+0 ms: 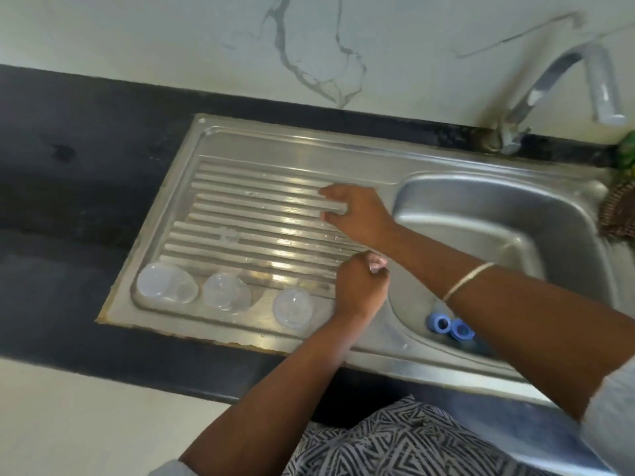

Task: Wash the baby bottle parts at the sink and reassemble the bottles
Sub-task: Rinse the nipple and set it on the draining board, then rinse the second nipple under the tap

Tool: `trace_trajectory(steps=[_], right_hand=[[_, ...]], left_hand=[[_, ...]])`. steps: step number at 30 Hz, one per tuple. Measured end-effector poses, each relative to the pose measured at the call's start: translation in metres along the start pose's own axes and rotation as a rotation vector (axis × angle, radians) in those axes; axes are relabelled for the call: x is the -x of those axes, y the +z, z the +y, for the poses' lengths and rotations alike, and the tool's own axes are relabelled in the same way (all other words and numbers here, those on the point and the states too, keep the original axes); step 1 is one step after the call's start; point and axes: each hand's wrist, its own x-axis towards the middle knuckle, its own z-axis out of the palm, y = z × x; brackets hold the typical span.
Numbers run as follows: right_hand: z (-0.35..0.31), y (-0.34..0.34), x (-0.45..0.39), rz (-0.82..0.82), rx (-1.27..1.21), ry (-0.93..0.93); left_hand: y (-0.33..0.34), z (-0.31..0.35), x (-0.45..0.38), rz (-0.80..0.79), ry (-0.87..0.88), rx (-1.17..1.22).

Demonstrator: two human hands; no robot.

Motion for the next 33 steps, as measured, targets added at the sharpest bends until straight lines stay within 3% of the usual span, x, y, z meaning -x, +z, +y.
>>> trace_trajectory(steps=[7, 12, 18, 20, 26, 33], right_hand=[[0.104, -0.073, 0.093, 0.336, 0.005, 0.488], [0.172, -0.089, 0.158, 0.129, 0.057, 0.701], [0.208, -0.081, 0.186, -0.283, 0.201, 0.654], [0.215, -0.078, 0.186, -0.346, 0.264, 0.630], [0.230, -0.061, 0.181, -0.393, 0.317, 0.528], [0.236, -0.049, 0.170, -0.391, 0.230, 0.557]], left_hand=[[0.030, -0.004, -0.011, 0.039, 0.070, -0.211], [0.049, 0.009, -0.010, 0.067, 0.014, -0.385], [0.073, 0.019, -0.009, -0.015, 0.066, -0.513], [0.081, 0.023, -0.009, -0.029, 0.050, -0.567], [0.099, 0.027, -0.006, -0.034, 0.045, -0.684], [0.111, 0.027, -0.002, -0.056, 0.048, -0.728]])
